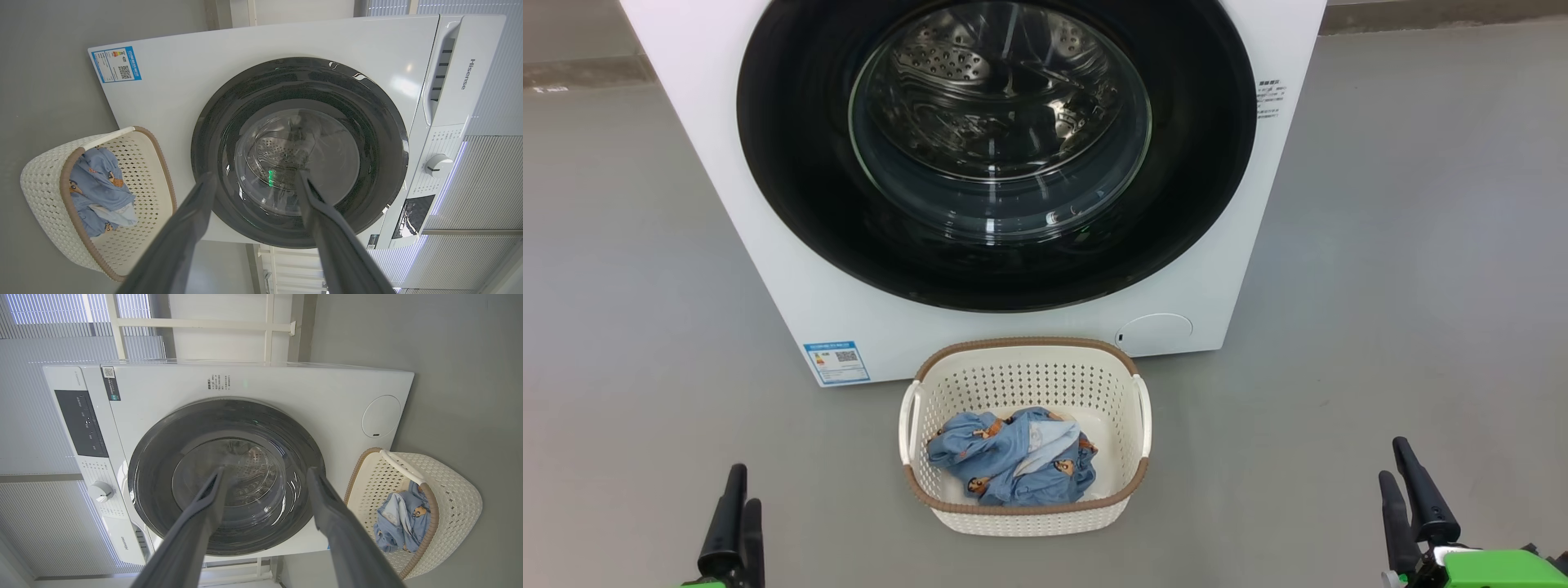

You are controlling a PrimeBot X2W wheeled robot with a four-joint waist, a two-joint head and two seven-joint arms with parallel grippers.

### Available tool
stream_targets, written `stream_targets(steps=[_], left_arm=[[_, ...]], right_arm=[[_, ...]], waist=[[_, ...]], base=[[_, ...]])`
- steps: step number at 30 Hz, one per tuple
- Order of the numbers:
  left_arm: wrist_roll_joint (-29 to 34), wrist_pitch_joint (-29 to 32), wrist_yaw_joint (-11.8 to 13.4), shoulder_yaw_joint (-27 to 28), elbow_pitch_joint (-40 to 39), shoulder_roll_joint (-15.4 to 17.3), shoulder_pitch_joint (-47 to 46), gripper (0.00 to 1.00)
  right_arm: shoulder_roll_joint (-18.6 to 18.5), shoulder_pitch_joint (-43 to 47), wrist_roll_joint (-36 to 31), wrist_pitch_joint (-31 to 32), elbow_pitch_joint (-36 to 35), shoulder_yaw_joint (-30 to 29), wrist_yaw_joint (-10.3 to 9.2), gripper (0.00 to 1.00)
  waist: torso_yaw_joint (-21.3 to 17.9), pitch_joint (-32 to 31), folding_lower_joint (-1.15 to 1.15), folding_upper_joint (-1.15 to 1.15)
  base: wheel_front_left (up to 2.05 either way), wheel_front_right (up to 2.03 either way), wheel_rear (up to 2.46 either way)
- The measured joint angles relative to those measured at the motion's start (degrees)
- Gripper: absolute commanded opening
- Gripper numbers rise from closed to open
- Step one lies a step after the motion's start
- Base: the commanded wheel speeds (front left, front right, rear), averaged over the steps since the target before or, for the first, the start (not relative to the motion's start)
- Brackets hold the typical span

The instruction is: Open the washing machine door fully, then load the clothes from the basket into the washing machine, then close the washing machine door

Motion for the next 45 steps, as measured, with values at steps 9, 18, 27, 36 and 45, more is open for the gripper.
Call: stream_targets(steps=[9,18,27,36,45], left_arm=[[1.5,-1.5,0.0,-0.8,-0.5,0.3,0.0,1.00],[8.9,-2.8,0.0,-0.9,-0.6,0.9,-0.1,1.00],[20.2,-4.4,0.0,-0.4,-1.5,0.7,-0.2,1.00],[30.4,-5.8,0.0,-0.9,-2.1,0.7,-0.2,1.00],[43.3,-7.4,0.0,-2.8,-2.4,0.8,-0.2,1.00]], right_arm=[[-1.1,0.0,-1.8,-1.7,-0.5,0.9,0.00,1.00],[-2.6,-0.2,-5.9,-3.5,-0.4,2.1,0.00,1.00],[-3.4,-0.7,-13.8,-5.0,-0.2,3.2,0.00,1.00],[-4.1,-0.8,-23.7,-6.7,-0.3,3.3,0.00,1.00],[-4.7,-0.8,-36.0,-8.0,-0.6,3.7,0.00,1.00]], waist=[[0.0,0.0,0.00,0.00],[0.0,-0.1,-0.01,0.00],[0.0,-0.3,0.00,0.00],[0.0,-0.5,-0.01,0.00],[0.1,-0.8,0.00,0.00]], base=[[0.00,0.00,0.00],[0.00,0.00,0.00],[0.00,0.00,0.00],[0.00,0.00,0.00],[0.00,0.00,0.00]])
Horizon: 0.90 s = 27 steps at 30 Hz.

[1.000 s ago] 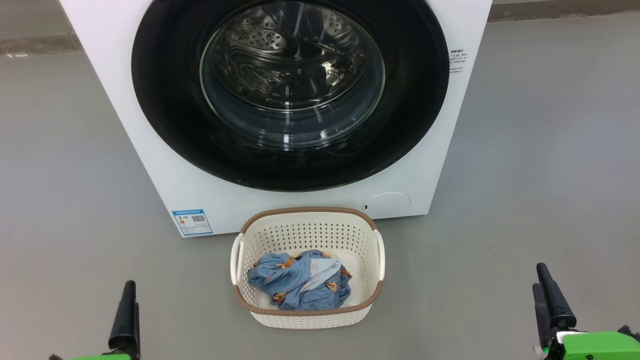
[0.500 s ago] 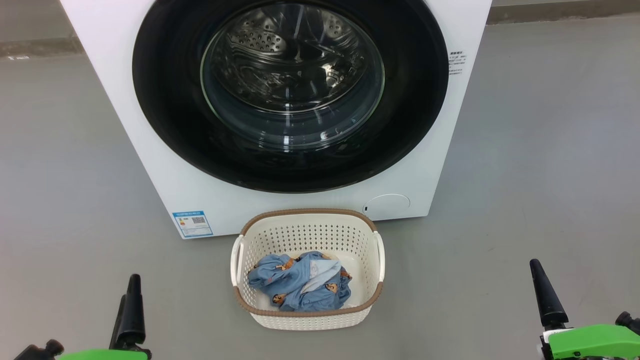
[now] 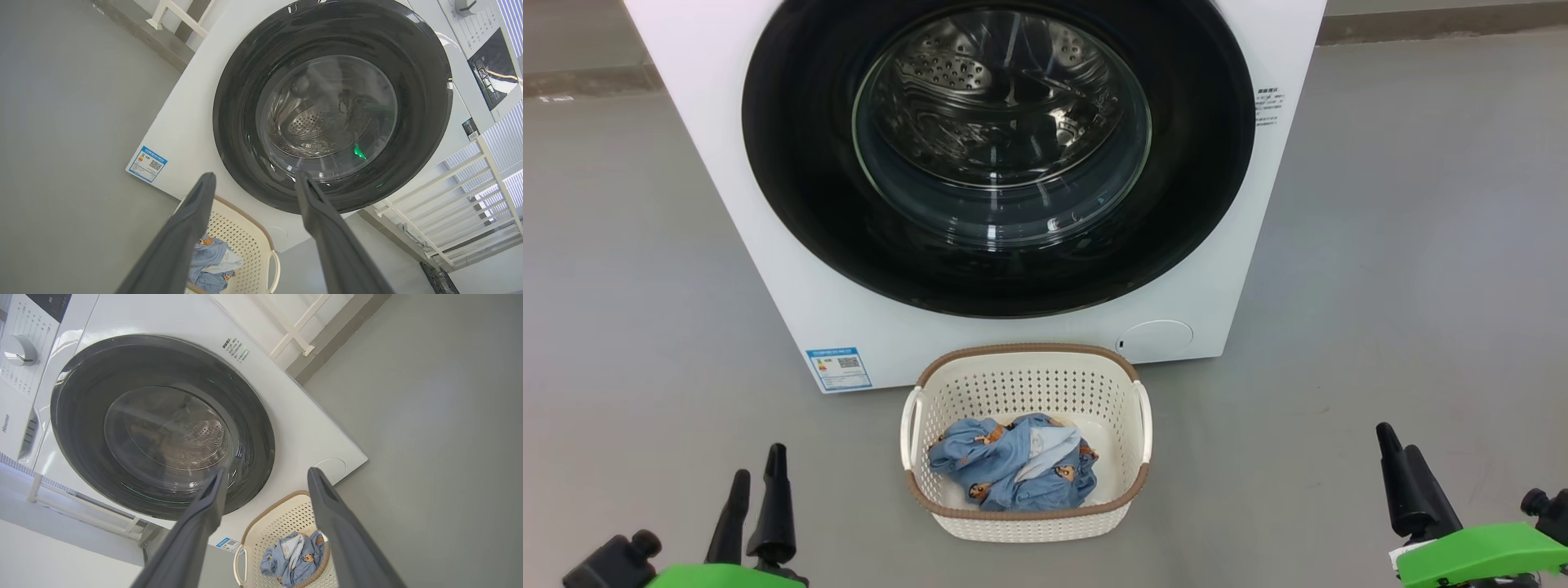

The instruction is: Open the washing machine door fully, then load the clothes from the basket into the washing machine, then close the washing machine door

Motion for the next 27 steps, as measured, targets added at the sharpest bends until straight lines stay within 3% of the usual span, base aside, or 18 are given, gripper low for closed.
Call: stream_targets(steps=[9,27], left_arm=[[9.7,-1.5,1.2,-2.1,0.0,0.6,0.0,1.00],[22.2,-4.4,2.4,-4.5,0.1,1.6,0.0,1.00]], right_arm=[[-0.3,0.0,-11.1,-1.5,-0.1,0.0,0.00,1.00],[-0.8,0.0,-28.2,-4.5,1.0,0.9,0.00,1.00]], waist=[[-0.1,-0.1,0.00,0.00],[0.0,-0.5,0.00,0.00]], base=[[0.00,0.00,0.00],[0.00,0.00,0.00]])
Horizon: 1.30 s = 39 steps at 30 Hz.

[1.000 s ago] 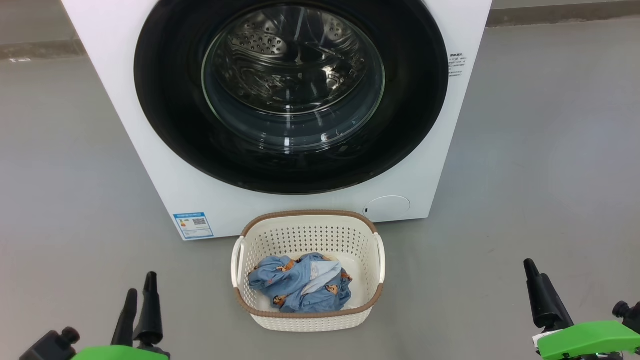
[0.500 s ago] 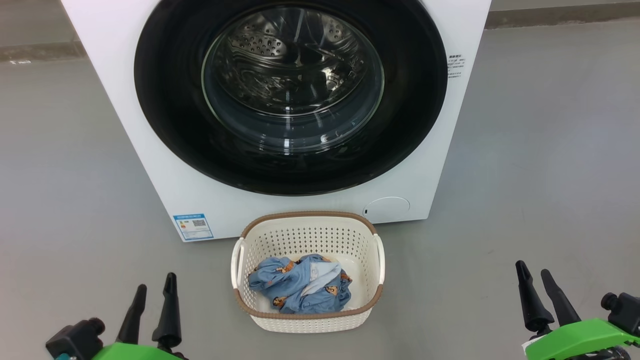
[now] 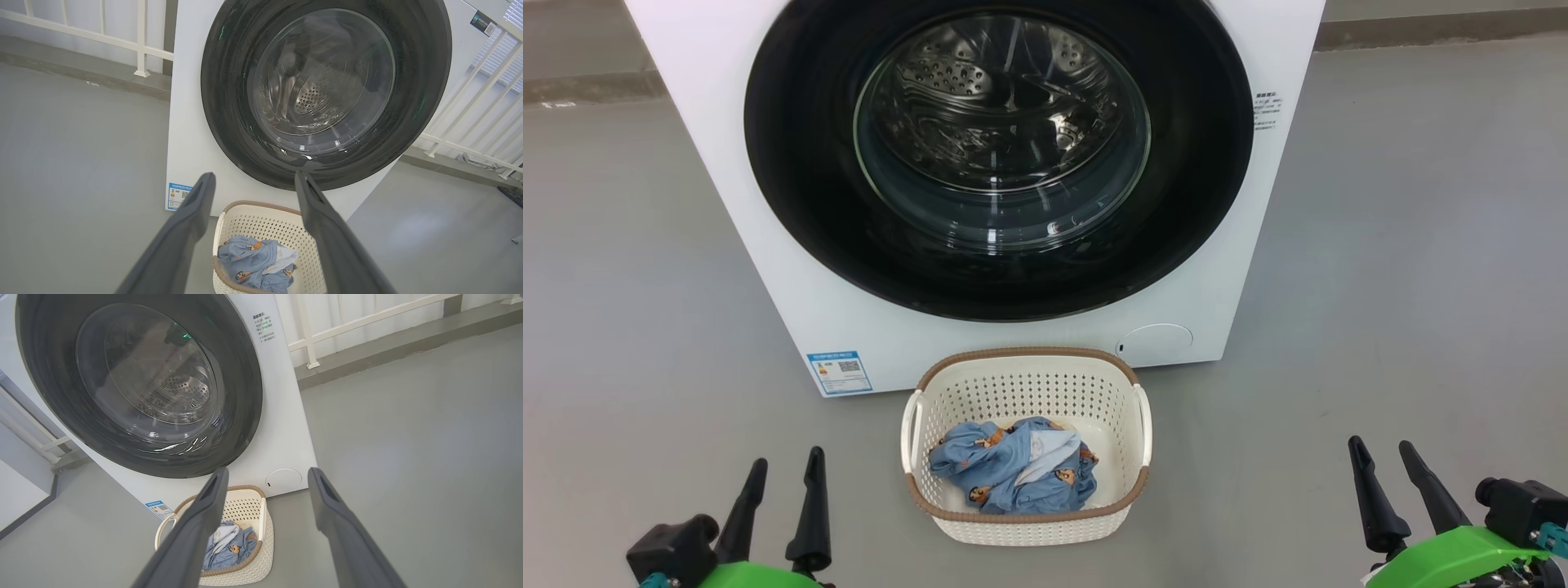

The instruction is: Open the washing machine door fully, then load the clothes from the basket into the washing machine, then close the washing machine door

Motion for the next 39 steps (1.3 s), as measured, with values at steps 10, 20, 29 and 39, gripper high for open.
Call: stream_targets(steps=[10,20,29,39], left_arm=[[5.9,-1.6,0.1,-0.6,0.6,0.0,0.0,1.00],[11.3,-3.4,0.2,-0.9,1.5,0.0,0.0,1.00],[17.5,-4.8,0.6,-1.2,2.8,0.0,0.0,1.00],[20.7,-5.6,1.1,-1.2,3.4,0.0,0.0,1.00]], right_arm=[[-0.5,-0.2,-6.7,-1.6,0.5,0.2,0.00,1.00],[-0.7,-0.3,-12.1,-3.0,0.5,0.4,0.00,1.00],[-0.7,-0.3,-16.7,-4.8,0.5,0.3,0.00,1.00],[-0.8,-0.3,-18.9,-5.5,0.5,0.1,0.00,1.00]], waist=[[0.0,0.0,0.00,0.00],[0.0,-0.1,0.00,0.00],[0.0,-0.3,0.00,0.00],[0.0,-0.2,0.00,0.00]], base=[[0.00,0.00,0.00],[0.00,0.00,0.00],[0.00,0.00,0.00],[0.00,0.00,0.00]])
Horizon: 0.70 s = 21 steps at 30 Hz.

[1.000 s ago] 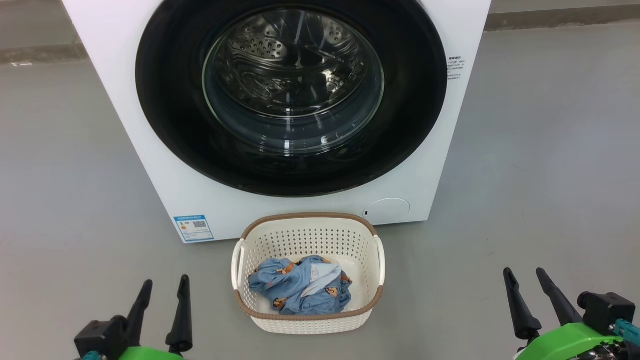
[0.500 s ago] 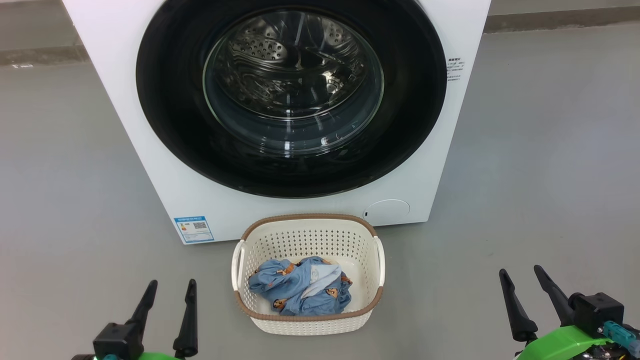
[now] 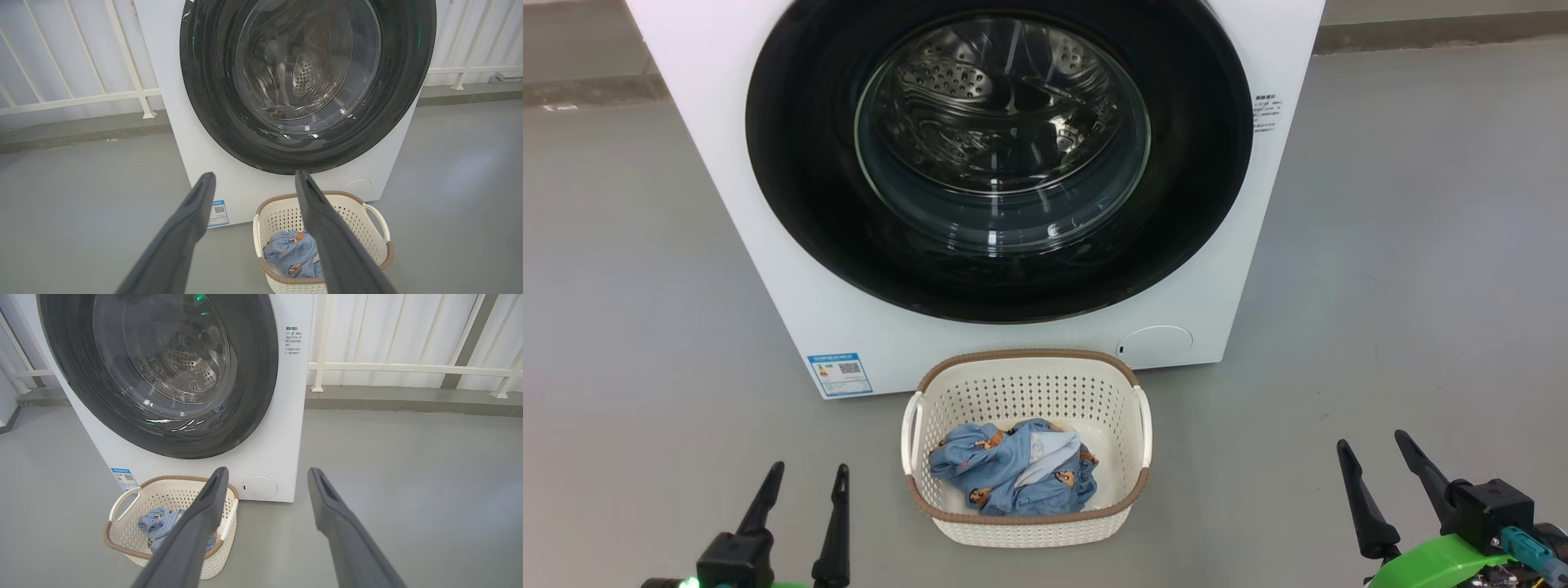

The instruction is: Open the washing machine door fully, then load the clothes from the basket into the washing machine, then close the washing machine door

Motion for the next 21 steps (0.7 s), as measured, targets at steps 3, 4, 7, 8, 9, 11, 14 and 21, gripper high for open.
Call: stream_targets(steps=[3,4,7,8,9,11,14,21], left_arm=[[0.0,0.0,0.0,0.1,0.1,0.0,0.0,1.00],[0.0,0.0,0.0,0.1,0.1,0.0,0.0,1.00],[0.0,0.0,0.0,0.3,0.2,0.0,0.0,1.00],[0.0,0.0,0.0,0.3,0.2,-0.1,0.0,1.00],[0.0,0.0,0.0,0.3,0.4,-0.1,0.0,1.00],[0.0,0.0,0.0,0.4,0.5,-0.1,0.0,1.00],[0.0,0.0,0.0,0.4,0.6,-0.2,0.0,1.00],[0.2,0.0,0.1,0.4,0.8,-0.2,0.0,1.00]], right_arm=[[0.0,0.0,0.1,0.0,0.0,0.0,0.00,1.00],[0.0,0.0,0.1,0.0,0.0,0.0,0.00,1.00],[0.0,0.0,0.1,0.0,0.0,-0.1,0.00,1.00],[0.0,0.0,0.2,0.0,0.0,-0.1,0.00,1.00],[0.0,0.0,0.3,0.0,0.0,-0.1,0.00,1.00],[0.0,0.0,0.4,0.0,0.0,-0.1,0.00,1.00],[0.0,0.0,0.4,0.0,-0.1,-0.1,0.00,1.00],[0.0,0.0,0.4,0.0,-0.2,-0.1,0.00,1.00]], waist=[[0.0,0.0,0.00,0.00],[0.0,0.1,0.00,0.00],[0.0,0.1,0.00,0.00],[0.0,0.1,0.00,0.00],[0.0,0.1,0.00,0.00],[0.0,0.1,0.00,0.00],[0.0,0.1,0.00,0.00],[-0.1,0.2,0.00,0.00]], base=[[0.00,0.00,0.00],[0.00,0.00,0.00],[0.00,0.00,0.00],[0.00,0.00,0.00],[0.00,0.00,0.00],[0.00,0.00,0.00],[0.00,0.00,0.00],[0.00,0.00,0.00]])
